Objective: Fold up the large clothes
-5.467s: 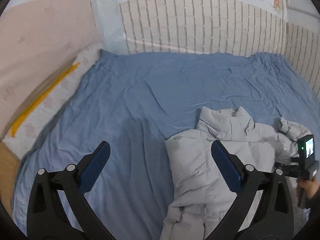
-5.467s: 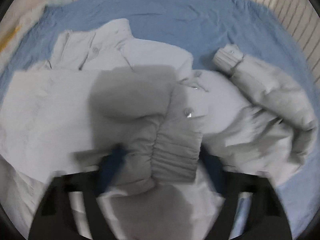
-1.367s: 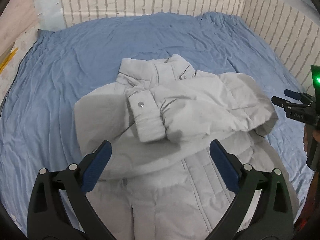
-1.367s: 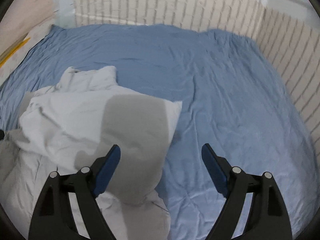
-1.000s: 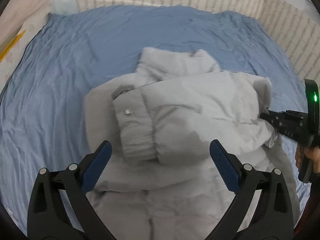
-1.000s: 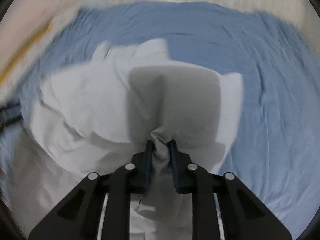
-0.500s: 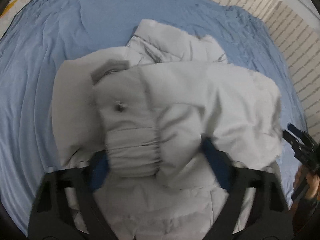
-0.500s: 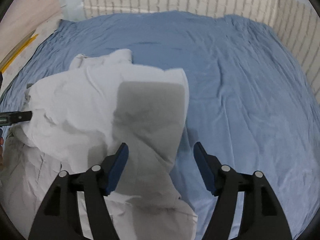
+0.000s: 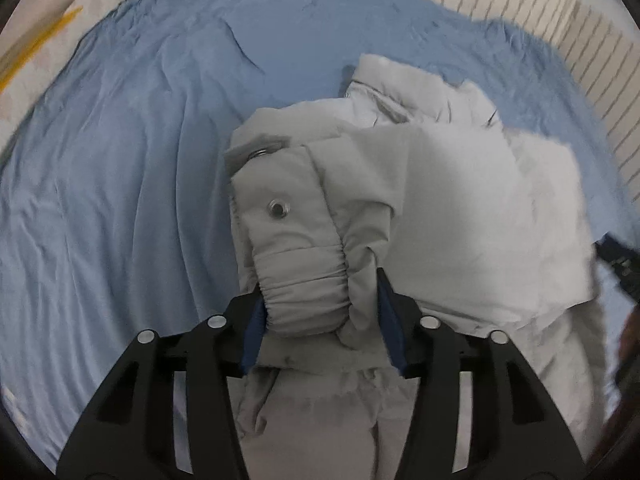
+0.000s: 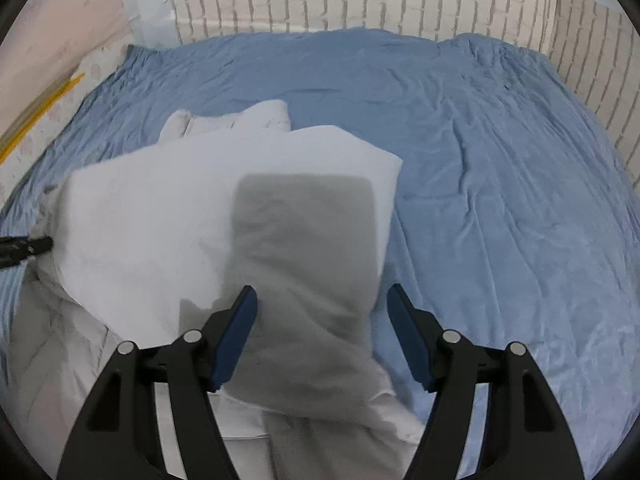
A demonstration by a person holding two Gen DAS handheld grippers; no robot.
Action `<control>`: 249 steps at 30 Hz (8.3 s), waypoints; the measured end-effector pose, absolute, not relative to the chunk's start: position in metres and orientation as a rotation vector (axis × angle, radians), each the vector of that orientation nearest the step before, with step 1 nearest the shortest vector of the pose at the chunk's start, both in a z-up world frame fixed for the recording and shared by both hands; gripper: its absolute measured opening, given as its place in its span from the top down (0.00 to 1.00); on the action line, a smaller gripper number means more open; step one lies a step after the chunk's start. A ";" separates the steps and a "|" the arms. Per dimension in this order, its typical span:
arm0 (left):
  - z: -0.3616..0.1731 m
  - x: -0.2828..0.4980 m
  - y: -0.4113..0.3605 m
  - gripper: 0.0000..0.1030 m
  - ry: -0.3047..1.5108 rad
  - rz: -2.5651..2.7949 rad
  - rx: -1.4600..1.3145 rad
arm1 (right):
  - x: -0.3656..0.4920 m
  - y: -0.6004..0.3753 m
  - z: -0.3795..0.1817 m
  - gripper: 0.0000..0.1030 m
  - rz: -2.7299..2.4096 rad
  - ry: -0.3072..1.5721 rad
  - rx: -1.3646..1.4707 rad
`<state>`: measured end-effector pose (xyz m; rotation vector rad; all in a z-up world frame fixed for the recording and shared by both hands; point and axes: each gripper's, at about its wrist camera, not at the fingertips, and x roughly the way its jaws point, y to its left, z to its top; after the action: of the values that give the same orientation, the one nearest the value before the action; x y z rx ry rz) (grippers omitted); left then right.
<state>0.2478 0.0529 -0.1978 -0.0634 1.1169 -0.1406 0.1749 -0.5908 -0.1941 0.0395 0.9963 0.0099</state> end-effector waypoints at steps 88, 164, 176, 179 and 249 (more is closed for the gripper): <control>-0.064 -0.056 0.029 0.03 0.554 -0.041 0.078 | -0.071 -0.565 -0.102 0.18 -0.017 0.649 0.048; -0.291 -0.115 0.100 0.03 0.933 -0.054 -0.011 | -0.185 -0.625 -0.256 0.13 -0.089 0.864 0.153; -0.282 -0.119 0.109 0.03 0.974 -0.087 -0.064 | -0.186 -0.620 -0.247 0.76 -0.028 0.845 0.136; -0.278 -0.129 0.111 0.03 0.977 -0.092 -0.048 | -0.183 -0.614 -0.252 0.75 -0.030 0.861 0.083; -0.083 0.075 0.076 0.79 0.531 -0.307 -0.175 | 0.018 -0.621 -0.064 0.81 0.101 0.523 0.151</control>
<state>0.0752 0.0764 -0.0825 -0.1750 0.5314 -0.3071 0.0176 -0.6207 -0.0636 0.1505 0.5227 0.1009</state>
